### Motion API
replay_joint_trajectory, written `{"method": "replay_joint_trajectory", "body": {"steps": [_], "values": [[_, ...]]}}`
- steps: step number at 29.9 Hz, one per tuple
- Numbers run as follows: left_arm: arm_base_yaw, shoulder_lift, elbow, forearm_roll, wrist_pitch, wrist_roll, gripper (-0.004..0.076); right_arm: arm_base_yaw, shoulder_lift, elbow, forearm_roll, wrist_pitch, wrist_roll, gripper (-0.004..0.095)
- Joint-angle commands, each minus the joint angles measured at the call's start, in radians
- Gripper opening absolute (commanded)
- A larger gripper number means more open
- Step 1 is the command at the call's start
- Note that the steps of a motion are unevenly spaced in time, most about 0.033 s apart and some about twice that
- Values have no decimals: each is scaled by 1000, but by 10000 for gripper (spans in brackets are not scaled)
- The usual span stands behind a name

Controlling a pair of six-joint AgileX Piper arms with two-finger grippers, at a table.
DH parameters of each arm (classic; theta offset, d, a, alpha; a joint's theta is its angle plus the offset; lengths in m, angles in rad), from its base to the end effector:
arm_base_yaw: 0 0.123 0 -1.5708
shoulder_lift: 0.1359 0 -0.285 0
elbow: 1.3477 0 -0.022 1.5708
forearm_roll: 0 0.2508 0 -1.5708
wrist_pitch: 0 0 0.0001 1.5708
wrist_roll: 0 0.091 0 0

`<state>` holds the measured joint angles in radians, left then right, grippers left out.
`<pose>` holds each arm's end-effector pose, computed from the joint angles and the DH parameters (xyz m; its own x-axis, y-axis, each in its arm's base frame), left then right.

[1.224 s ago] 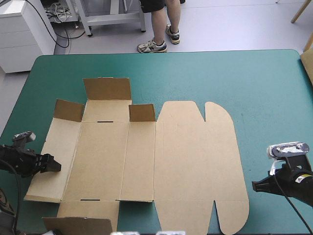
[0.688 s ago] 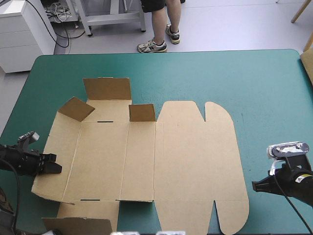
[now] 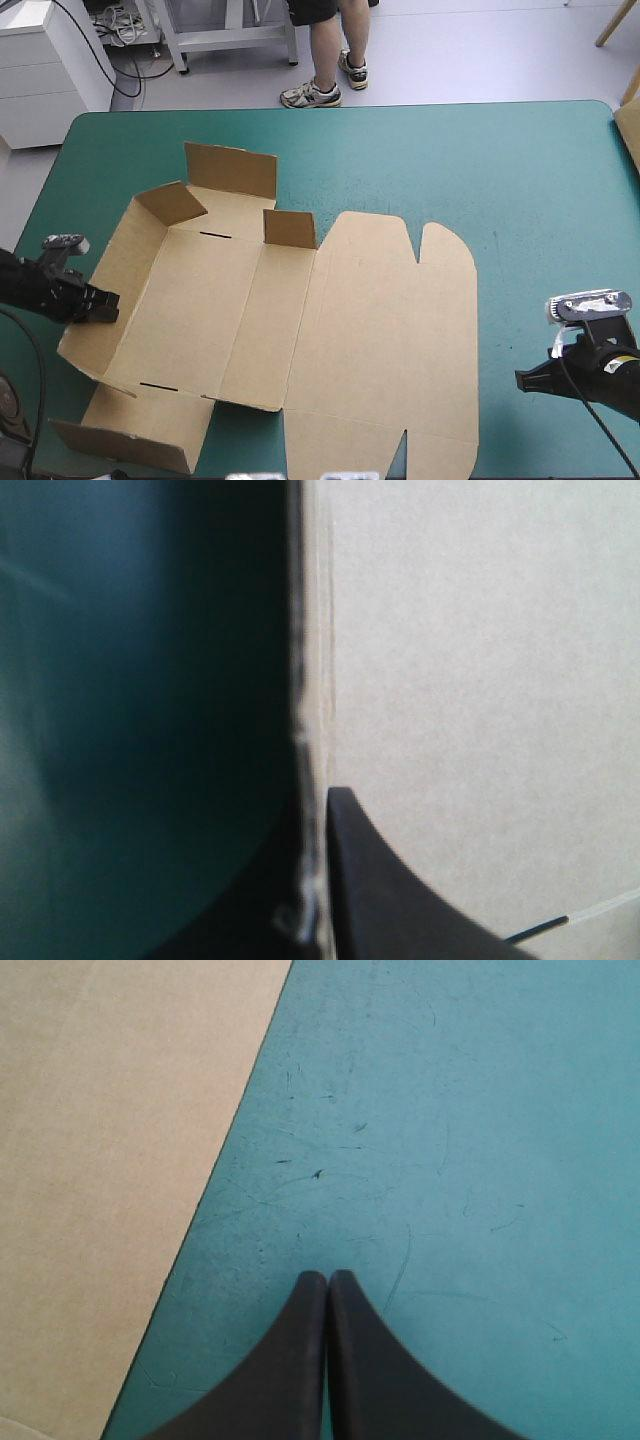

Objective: Fold the box

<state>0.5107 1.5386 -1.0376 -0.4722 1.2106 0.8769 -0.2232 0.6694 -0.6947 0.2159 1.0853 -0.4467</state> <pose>0.2517 0.0966 0.2434 -0.9557 0.1318 -0.2633 0.2186 0.9166 -0.3347 0.1015 -0.0054 0.3051 -0.7913 -0.1606 -0.5900 -0.1653 0.9851 -0.0466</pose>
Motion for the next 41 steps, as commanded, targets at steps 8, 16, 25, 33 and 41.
{"method": "replay_joint_trajectory", "body": {"steps": [8,16,25,33,41], "values": [[-353,-37,-272,256,-70,-85,-8,-5,4,-24,26,-41,-6,-21],[-647,-37,-321,510,-298,-149,-8,-5,4,-24,27,-37,-8,-21],[-959,-35,-321,780,-516,-190,-8,-5,4,-24,28,-31,-4,-22],[-1141,-29,-321,1001,-616,-265,-8,-5,4,-24,28,-28,-4,-21],[-1280,-10,-321,1171,-628,-382,-8,-5,4,-24,28,-28,1,-21]]}}
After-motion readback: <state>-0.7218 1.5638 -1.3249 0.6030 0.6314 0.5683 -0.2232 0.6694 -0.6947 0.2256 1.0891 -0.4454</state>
